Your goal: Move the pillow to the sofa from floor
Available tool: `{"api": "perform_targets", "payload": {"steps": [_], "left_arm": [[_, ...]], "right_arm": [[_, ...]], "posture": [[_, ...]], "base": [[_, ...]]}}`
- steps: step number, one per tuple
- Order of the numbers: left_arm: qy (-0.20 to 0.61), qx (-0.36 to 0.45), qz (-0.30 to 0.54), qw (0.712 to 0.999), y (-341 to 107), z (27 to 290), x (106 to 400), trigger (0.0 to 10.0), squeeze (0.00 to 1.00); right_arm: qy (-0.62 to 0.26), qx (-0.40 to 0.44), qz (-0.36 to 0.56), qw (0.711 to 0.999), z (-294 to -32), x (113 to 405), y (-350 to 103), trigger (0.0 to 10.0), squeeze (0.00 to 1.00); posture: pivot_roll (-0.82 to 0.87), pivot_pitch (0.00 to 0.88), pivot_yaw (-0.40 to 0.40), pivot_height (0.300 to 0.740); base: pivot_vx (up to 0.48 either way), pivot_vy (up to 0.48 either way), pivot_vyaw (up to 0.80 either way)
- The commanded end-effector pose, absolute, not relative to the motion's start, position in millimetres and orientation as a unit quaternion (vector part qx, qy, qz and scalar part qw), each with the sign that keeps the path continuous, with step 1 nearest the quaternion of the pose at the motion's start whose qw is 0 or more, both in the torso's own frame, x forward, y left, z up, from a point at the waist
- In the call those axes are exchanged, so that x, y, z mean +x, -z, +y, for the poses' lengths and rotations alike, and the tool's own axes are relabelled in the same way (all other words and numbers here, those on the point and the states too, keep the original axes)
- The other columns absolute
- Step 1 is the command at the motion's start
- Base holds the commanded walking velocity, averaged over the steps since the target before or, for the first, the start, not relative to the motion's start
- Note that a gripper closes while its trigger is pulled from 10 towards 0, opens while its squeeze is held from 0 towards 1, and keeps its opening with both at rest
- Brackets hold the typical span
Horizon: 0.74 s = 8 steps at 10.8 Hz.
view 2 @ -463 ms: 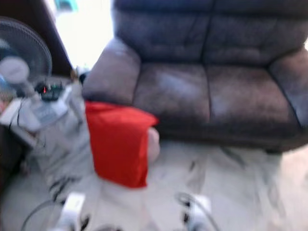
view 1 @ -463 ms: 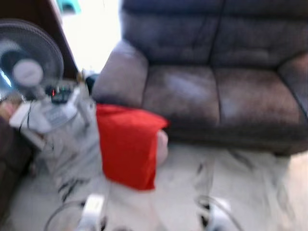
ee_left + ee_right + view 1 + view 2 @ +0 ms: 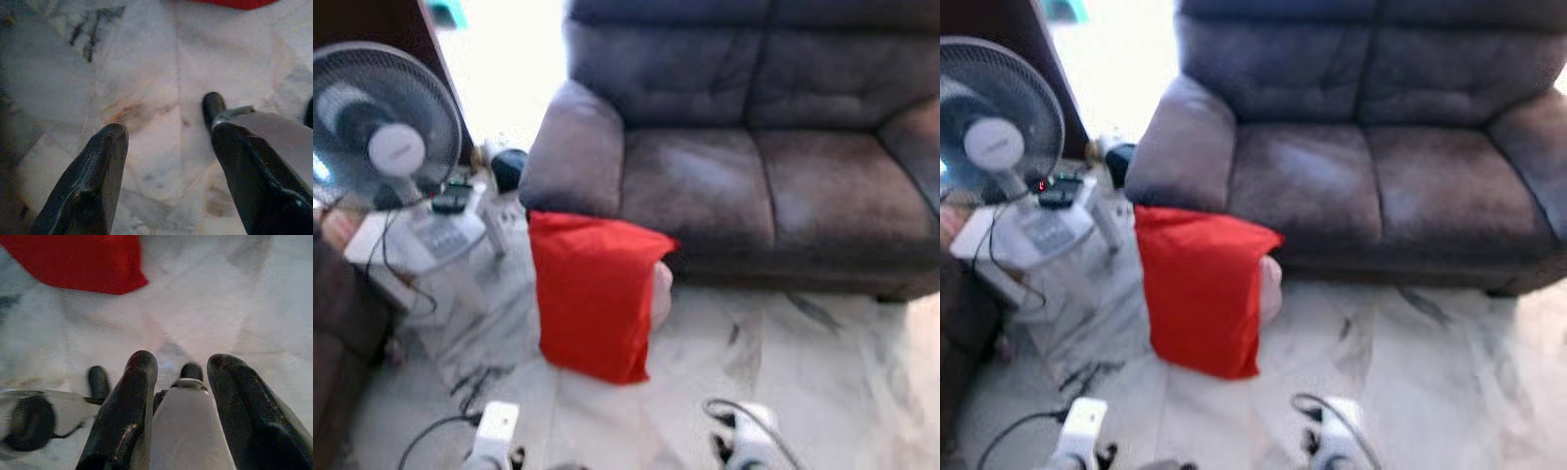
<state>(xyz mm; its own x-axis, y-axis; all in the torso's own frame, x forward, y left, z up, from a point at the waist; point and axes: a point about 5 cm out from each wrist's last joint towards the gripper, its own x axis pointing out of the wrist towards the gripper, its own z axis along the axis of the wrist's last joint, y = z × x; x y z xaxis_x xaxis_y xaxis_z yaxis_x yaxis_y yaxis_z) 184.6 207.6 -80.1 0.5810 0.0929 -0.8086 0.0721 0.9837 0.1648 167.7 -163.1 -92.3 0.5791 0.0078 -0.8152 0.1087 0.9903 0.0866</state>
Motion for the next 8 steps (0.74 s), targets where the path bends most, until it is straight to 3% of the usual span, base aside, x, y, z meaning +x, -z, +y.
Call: {"api": "perform_targets", "payload": {"steps": [1,8], "left_arm": [[-0.001,0.087,0.468,0.879,84.0,203.4,178.5,10.0,0.00],[-0.001,0.087,0.468,0.879,84.0,203.5,178.3,10.0,0.00]], "right_arm": [[0.040,0.058,0.465,0.883,-171.3,162.3,94.1,10.0,0.00],[0.037,0.059,0.462,0.884,-172.4,156.9,95.6,10.0,0.00]], "posture": [[0.03,0.098,0.017,0.740],[0.03,0.099,0.018,0.740]], "base": [[0.000,0.349,0.00],[0.000,0.349,0.00]]}}
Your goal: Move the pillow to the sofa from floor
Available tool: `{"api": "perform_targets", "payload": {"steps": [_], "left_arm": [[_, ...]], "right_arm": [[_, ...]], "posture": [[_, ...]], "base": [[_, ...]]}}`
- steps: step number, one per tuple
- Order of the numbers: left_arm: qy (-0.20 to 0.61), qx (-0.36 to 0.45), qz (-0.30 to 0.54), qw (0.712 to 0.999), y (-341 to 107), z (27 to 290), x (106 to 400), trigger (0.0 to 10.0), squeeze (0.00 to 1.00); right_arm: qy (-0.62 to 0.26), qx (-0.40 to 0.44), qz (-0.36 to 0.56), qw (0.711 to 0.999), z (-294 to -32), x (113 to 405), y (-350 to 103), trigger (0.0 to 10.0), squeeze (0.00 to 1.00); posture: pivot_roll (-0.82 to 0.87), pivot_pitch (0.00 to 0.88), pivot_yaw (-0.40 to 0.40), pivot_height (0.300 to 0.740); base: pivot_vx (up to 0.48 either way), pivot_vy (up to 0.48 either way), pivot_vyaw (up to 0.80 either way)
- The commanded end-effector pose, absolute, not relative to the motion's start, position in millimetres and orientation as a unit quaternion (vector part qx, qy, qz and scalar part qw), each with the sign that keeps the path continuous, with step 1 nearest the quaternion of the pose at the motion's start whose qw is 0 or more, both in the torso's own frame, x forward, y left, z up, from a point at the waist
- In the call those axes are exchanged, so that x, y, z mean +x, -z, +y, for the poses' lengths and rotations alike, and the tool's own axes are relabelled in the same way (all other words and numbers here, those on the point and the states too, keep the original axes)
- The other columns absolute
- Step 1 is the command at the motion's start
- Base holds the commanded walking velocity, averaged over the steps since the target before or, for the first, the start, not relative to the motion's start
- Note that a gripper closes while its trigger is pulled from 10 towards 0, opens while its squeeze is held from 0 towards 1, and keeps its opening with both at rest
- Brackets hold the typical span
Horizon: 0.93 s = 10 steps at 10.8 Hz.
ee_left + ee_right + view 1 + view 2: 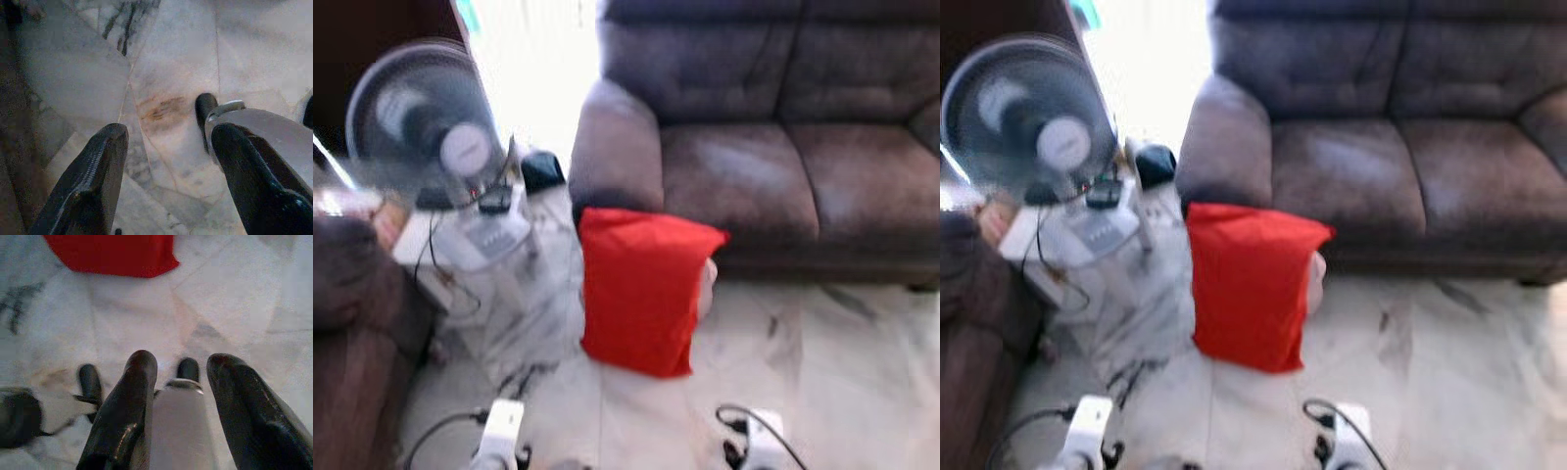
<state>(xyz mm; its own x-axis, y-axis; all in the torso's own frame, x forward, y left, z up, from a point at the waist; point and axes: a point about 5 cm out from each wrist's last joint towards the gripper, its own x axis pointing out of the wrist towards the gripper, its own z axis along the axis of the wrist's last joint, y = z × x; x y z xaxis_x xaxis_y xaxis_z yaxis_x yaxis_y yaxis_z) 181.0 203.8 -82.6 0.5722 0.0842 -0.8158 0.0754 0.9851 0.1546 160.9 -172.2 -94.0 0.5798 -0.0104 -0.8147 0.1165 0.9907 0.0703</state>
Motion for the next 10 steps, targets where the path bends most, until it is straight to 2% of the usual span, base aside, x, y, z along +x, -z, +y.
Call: {"api": "perform_targets", "payload": {"steps": [1,7,10], "left_arm": [[0.002,0.092,0.466,0.880,83.6,203.7,178.9,10.0,0.00],[-0.001,0.079,0.463,0.883,83.6,202.7,179.0,10.0,0.00],[-0.001,0.080,0.464,0.882,83.8,202.5,178.8,10.0,0.00]], "right_arm": [[0.038,0.059,0.459,0.885,-174.6,157.3,95.1,10.0,0.00],[0.037,0.057,0.453,0.889,-167.7,169.7,91.1,10.0,0.00],[0.040,0.055,0.459,0.886,-171.0,164.0,93.2,10.0,0.00]], "posture": [[0.03,0.099,0.018,0.740],[0.03,0.100,0.015,0.740],[0.03,0.101,0.013,0.740]], "base": [[0.000,0.000,0.00],[0.000,0.000,0.00],[0.000,0.000,0.00]]}}
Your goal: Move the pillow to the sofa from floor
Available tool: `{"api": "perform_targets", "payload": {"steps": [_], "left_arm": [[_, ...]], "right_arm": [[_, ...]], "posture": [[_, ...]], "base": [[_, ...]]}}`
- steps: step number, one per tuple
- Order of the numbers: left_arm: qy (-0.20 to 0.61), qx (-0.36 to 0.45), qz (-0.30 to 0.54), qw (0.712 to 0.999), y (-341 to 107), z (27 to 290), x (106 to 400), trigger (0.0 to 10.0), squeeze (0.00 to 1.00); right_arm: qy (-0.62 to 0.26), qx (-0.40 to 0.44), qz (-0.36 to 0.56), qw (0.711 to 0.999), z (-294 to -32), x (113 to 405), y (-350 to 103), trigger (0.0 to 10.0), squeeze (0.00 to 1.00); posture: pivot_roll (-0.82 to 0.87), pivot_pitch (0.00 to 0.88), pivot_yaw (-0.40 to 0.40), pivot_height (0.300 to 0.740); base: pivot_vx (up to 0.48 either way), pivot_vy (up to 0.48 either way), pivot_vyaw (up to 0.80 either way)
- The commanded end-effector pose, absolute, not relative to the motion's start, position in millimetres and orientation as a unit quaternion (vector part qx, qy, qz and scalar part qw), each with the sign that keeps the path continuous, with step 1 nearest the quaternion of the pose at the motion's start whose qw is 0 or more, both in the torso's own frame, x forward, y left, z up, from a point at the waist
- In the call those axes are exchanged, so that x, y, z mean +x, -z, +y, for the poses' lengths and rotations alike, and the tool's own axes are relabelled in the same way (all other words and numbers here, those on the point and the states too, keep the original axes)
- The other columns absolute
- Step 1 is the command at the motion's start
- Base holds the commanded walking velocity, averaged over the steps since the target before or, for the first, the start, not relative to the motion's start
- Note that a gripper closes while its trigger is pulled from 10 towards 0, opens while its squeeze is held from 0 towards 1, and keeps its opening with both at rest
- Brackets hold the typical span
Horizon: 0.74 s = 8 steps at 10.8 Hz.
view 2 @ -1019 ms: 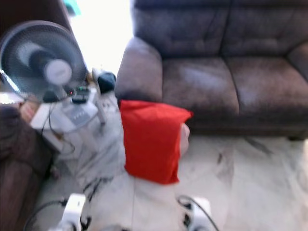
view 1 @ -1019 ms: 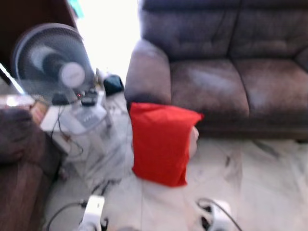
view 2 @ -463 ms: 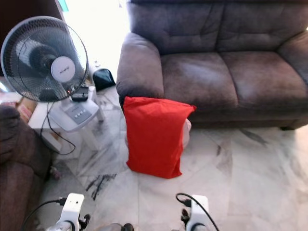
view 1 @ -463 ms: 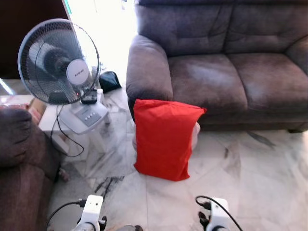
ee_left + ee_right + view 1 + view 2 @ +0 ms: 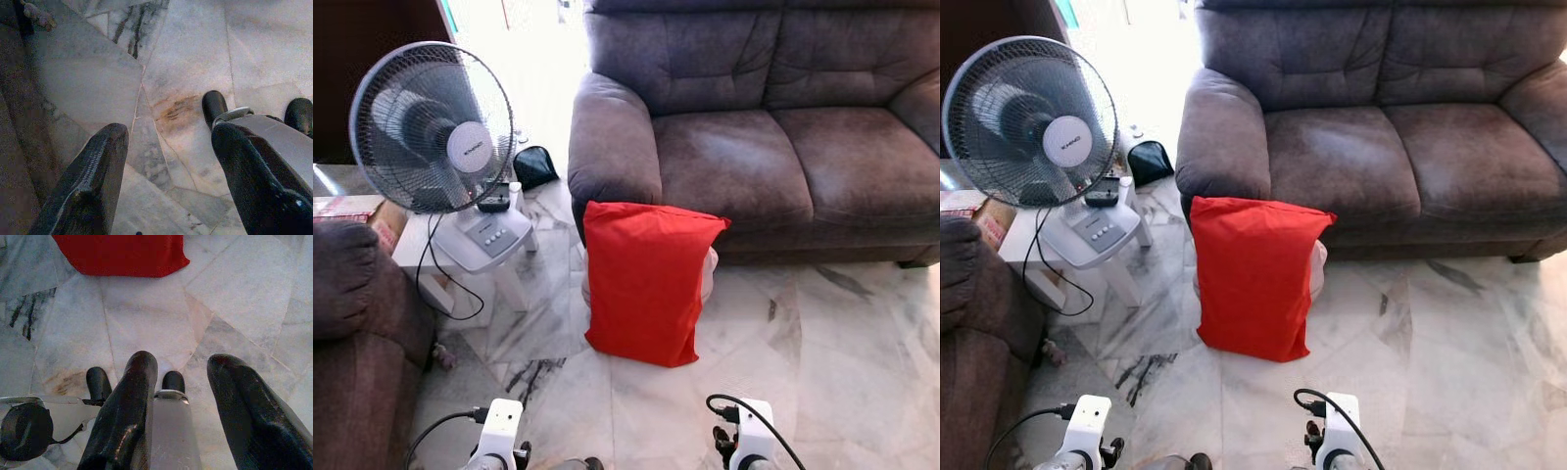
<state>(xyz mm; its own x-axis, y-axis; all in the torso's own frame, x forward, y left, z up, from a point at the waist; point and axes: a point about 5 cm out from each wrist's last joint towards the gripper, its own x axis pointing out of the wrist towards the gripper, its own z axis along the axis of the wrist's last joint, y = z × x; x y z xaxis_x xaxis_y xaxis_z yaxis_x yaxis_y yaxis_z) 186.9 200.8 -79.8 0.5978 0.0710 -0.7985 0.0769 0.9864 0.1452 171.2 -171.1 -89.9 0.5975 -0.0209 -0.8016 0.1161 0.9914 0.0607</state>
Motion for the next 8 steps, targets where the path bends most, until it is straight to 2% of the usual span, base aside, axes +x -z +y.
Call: {"api": "perform_targets", "payload": {"steps": [1,8], "left_arm": [[-0.001,0.080,0.465,0.882,83.8,202.6,178.8,10.0,0.00],[-0.001,0.081,0.464,0.882,83.6,202.4,179.2,10.0,0.00]], "right_arm": [[0.041,0.054,0.460,0.885,-171.4,163.2,93.5,10.0,0.00],[0.041,0.040,0.470,0.881,-178.9,157.0,95.5,10.0,0.00]], "posture": [[0.03,0.101,0.013,0.740],[0.03,0.095,0.013,0.740]], "base": [[0.000,0.000,0.00],[0.000,0.000,0.00]]}}
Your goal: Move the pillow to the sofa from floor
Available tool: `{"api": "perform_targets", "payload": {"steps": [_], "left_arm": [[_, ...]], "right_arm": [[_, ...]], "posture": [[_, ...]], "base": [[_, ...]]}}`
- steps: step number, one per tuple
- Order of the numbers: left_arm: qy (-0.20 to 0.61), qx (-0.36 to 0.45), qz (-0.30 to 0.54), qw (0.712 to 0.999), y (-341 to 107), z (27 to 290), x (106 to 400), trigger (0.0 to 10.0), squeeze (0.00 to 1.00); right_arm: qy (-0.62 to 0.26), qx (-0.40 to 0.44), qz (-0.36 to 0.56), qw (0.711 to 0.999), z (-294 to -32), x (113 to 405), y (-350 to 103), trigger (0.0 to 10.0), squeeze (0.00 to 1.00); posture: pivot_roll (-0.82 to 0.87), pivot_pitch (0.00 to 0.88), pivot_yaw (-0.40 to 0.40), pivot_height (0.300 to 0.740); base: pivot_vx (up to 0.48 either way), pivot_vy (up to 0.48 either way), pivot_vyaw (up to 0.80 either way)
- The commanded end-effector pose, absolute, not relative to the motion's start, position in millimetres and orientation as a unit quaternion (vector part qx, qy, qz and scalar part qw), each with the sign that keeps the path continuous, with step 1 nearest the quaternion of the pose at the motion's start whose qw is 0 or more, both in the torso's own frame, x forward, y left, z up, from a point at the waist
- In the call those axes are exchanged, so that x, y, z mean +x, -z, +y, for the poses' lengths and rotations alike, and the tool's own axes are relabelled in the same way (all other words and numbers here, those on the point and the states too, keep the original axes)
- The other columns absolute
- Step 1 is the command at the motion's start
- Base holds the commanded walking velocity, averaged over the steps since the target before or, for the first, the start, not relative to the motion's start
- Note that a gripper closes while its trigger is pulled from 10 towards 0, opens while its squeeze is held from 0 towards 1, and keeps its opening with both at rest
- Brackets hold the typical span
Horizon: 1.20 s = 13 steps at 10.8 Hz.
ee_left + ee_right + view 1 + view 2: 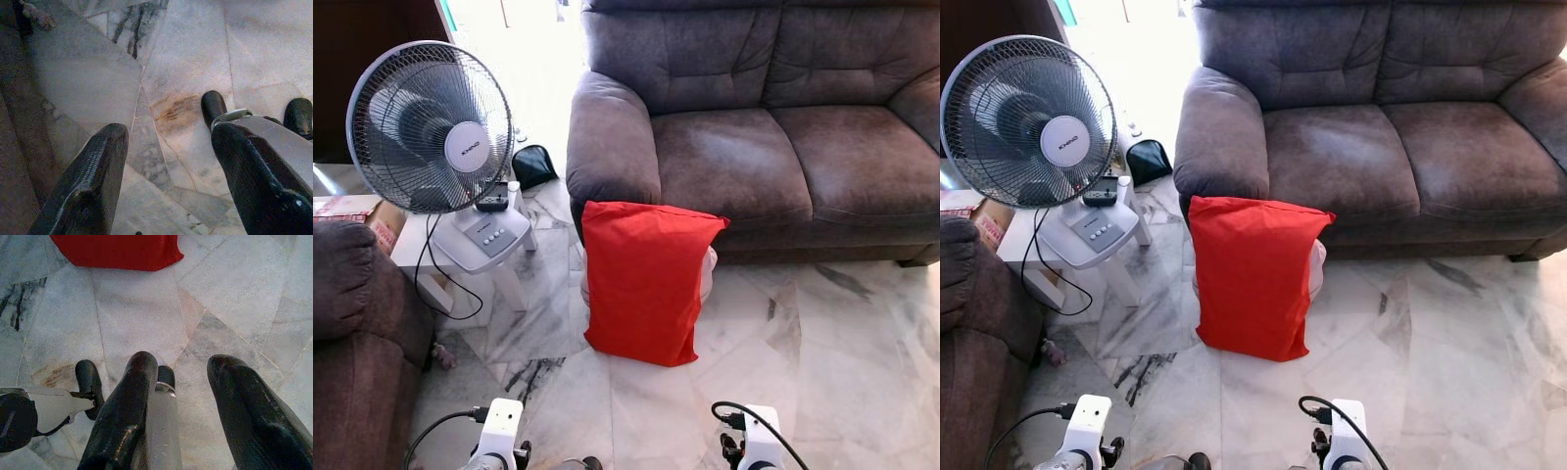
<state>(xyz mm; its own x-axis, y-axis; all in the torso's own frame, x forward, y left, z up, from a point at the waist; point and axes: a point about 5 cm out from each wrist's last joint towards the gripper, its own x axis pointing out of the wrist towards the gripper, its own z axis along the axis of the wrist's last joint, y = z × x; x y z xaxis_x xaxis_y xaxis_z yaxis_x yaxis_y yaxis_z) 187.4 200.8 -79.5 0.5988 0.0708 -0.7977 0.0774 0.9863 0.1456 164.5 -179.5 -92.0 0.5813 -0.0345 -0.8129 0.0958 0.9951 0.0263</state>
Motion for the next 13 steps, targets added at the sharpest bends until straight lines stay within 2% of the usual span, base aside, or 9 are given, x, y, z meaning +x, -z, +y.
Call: {"api": "perform_targets", "payload": {"steps": [1,3,8,11,13], "left_arm": [[0.000,0.082,0.464,0.882,83.6,202.4,179.2,10.0,0.00],[0.001,0.082,0.464,0.882,83.8,202.0,178.9,10.0,0.00],[-0.003,0.083,0.459,0.884,83.4,201.7,179.4,10.0,0.00],[-0.004,0.080,0.457,0.886,83.1,201.8,180.0,10.0,0.00],[-0.005,0.080,0.457,0.886,83.0,201.8,180.2,10.0,0.00]], "right_arm": [[0.043,0.043,0.470,0.881,-178.5,157.1,95.6,10.0,0.00],[0.045,0.042,0.470,0.880,-177.8,158.2,95.3,10.0,0.00],[0.039,0.039,0.463,0.885,-170.8,163.2,93.7,10.0,0.00],[0.054,0.035,0.457,0.887,-191.6,158.0,93.0,10.0,0.00],[0.056,0.037,0.457,0.887,-190.9,157.1,93.4,10.0,0.00]], "posture": [[0.03,0.091,0.012,0.740],[0.03,0.080,0.011,0.740],[0.03,0.062,0.009,0.740],[0.03,0.069,0.010,0.740],[0.03,0.079,0.010,0.740]], "base": [[0.000,0.000,0.00],[0.000,0.000,0.00],[0.259,0.000,0.00],[0.266,0.000,0.00],[0.264,0.000,0.00]]}}
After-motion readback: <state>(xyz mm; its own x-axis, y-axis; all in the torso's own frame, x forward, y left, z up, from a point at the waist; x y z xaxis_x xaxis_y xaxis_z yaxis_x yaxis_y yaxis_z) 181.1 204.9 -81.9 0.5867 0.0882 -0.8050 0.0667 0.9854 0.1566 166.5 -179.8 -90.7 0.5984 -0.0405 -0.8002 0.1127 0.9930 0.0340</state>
